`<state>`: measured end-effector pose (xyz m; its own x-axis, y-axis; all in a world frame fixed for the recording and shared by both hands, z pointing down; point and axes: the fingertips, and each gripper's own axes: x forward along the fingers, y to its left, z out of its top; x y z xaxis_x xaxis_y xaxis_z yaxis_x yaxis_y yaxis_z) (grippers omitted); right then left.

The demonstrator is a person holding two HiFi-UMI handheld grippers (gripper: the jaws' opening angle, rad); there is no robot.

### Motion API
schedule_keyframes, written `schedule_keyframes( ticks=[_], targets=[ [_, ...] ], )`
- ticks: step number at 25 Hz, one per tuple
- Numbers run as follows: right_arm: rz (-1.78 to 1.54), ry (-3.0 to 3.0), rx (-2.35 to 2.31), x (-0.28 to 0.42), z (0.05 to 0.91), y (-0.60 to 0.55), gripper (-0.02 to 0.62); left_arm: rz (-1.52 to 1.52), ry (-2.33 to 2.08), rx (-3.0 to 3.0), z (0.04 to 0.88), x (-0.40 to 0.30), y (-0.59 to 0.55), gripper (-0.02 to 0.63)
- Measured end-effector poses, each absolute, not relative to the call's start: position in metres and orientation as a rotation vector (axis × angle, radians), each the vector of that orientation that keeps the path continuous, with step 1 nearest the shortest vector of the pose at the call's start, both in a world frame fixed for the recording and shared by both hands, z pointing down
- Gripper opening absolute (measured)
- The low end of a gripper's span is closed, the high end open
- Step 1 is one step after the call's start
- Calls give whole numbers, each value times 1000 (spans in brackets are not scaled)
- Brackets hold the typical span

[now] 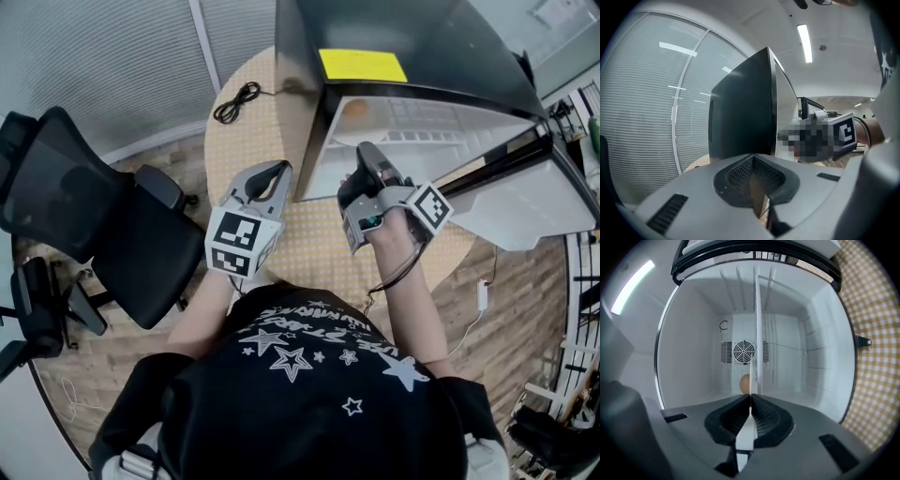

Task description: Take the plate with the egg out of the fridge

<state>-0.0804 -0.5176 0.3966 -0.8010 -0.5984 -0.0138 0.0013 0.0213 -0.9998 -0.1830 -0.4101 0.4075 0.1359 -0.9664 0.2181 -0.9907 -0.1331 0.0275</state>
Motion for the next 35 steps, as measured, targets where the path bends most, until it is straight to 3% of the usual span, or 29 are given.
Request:
schedule_keyframes(
  ticks=[8,9,11,12,16,19,35],
  targets=[
    [-1711,1972,-560,-58,386,-500,41,236,-1921,2241,413,-174,-407,5],
    [-1700,1985,-558,-58,385,-500,56,231,-1921,2244,413,-173,-407,5],
    [-1716,1978,-551,-61,386,-503,179,217,-1928,2252,409,-172,-407,5],
    [-1730,1966,-549,-63,387,-505,199,213,-1932,2253,408,-172,-407,5],
    [-1742,1935,-565,-69,393,-516,191,212,-1947,2244,408,-172,-404,5],
    [-1710,1950,-603,-68,396,-520,67,215,-1950,2233,410,-173,-398,6],
    [-1700,1845,-527,-16,384,-459,58,250,-1942,2248,411,-144,-345,6]
  ],
)
